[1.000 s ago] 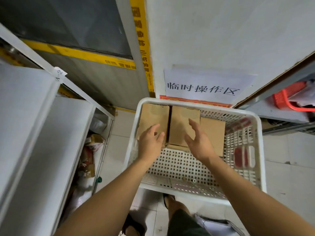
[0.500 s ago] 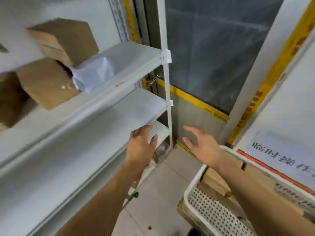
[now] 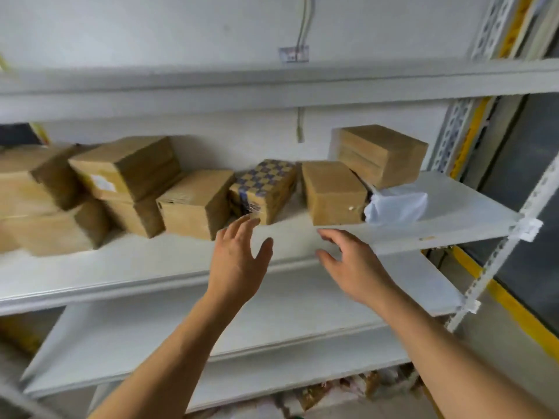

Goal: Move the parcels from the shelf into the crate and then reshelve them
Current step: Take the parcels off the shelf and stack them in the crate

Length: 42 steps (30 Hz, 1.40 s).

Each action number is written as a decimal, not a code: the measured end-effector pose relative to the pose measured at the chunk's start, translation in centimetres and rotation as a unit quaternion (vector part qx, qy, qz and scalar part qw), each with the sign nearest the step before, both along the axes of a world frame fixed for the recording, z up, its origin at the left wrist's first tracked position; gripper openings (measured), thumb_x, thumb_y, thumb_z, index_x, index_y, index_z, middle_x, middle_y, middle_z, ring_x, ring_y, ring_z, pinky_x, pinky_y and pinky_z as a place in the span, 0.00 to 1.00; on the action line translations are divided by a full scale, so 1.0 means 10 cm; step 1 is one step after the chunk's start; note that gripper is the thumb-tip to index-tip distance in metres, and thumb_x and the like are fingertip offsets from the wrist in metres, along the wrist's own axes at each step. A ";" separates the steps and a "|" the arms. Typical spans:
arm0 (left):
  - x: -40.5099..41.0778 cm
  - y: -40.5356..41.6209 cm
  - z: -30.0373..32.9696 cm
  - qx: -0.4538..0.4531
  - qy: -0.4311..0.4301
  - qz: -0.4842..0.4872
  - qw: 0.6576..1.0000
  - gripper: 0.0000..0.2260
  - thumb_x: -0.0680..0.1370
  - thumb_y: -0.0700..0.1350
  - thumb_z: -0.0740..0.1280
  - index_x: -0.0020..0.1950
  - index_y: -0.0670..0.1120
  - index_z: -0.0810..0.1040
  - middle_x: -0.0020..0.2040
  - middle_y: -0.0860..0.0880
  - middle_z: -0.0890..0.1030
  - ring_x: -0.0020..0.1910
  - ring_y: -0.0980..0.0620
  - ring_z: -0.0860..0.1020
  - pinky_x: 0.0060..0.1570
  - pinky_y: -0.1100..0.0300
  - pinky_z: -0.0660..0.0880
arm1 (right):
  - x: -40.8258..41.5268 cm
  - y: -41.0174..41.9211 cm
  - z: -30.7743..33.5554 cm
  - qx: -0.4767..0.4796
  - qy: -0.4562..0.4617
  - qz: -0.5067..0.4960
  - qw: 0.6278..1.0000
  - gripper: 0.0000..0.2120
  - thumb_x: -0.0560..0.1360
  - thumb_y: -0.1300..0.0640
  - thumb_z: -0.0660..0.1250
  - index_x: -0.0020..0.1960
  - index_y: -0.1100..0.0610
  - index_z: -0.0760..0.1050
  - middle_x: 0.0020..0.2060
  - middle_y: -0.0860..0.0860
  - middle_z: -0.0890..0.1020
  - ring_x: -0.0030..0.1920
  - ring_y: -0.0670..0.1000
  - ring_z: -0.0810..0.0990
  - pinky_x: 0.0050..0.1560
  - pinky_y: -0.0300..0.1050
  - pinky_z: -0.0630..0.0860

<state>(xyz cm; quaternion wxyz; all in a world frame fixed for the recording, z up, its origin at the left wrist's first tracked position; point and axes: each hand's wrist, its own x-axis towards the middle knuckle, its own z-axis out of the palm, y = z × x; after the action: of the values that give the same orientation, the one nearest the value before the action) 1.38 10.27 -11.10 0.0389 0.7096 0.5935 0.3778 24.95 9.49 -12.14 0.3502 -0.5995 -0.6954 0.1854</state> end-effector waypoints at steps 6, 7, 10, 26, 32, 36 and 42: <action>-0.99 0.33 0.12 0.024 -0.016 0.094 0.995 0.25 0.81 0.54 0.70 0.75 0.45 0.75 0.75 0.44 0.74 0.72 0.41 0.71 0.71 0.47 0.69 | -1.16 0.54 0.21 0.003 -0.003 0.068 0.998 0.24 0.82 0.50 0.70 0.77 0.52 0.73 0.71 0.49 0.78 0.71 0.48 0.75 0.66 0.36 0.68; -1.13 0.42 0.12 0.019 -0.019 0.108 0.994 0.26 0.81 0.55 0.69 0.76 0.44 0.73 0.76 0.44 0.73 0.73 0.41 0.70 0.73 0.46 0.69 | -1.33 0.61 0.22 0.002 0.001 0.075 0.997 0.24 0.82 0.50 0.70 0.77 0.51 0.73 0.72 0.50 0.78 0.71 0.49 0.75 0.65 0.36 0.68; -1.47 0.69 0.11 -0.005 -0.036 0.130 0.991 0.30 0.81 0.57 0.69 0.78 0.43 0.69 0.77 0.42 0.71 0.76 0.40 0.67 0.75 0.46 0.66 | -1.78 0.82 0.23 -0.019 0.021 0.094 0.995 0.26 0.82 0.47 0.69 0.79 0.50 0.70 0.74 0.50 0.76 0.74 0.49 0.73 0.71 0.42 0.69; -1.75 1.28 -0.01 -0.121 -0.222 0.121 0.960 0.26 0.78 0.55 0.70 0.73 0.46 0.71 0.66 0.45 0.79 0.65 0.45 0.76 0.67 0.45 0.75 | -2.46 1.57 0.10 -0.182 0.177 0.019 0.967 0.38 0.80 0.31 0.62 0.81 0.53 0.62 0.76 0.53 0.73 0.73 0.58 0.73 0.68 0.51 0.71; -1.65 1.04 -0.08 -0.135 -0.227 0.098 0.959 0.27 0.84 0.65 0.59 0.74 0.48 0.74 0.64 0.53 0.78 0.64 0.46 0.75 0.66 0.45 0.75 | -2.25 1.44 0.03 -0.174 0.221 -0.005 0.960 0.35 0.82 0.33 0.62 0.80 0.55 0.65 0.74 0.54 0.74 0.71 0.59 0.74 0.67 0.49 0.71; -1.61 0.92 -0.18 -0.127 -0.259 0.068 0.955 0.26 0.80 0.68 0.57 0.75 0.59 0.71 0.67 0.50 0.79 0.65 0.45 0.76 0.63 0.39 0.78 | -2.14 1.26 0.03 -0.164 0.258 0.047 0.951 0.30 0.84 0.40 0.63 0.82 0.51 0.64 0.69 0.47 0.72 0.73 0.55 0.71 0.64 0.45 0.67; -1.46 0.74 -0.05 -0.065 -0.286 0.017 0.956 0.29 0.84 0.61 0.63 0.84 0.61 0.59 0.78 0.50 0.67 0.74 0.48 0.72 0.72 0.44 0.74 | -1.95 1.00 0.09 -0.100 0.313 0.074 0.942 0.26 0.82 0.45 0.70 0.78 0.45 0.69 0.59 0.32 0.79 0.63 0.41 0.78 0.69 0.43 0.70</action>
<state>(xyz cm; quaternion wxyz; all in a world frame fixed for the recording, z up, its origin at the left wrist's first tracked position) -13.23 17.69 -11.64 0.2470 0.5575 0.5927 0.5263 5.47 19.49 -11.26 0.4738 -0.4899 -0.5714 0.4572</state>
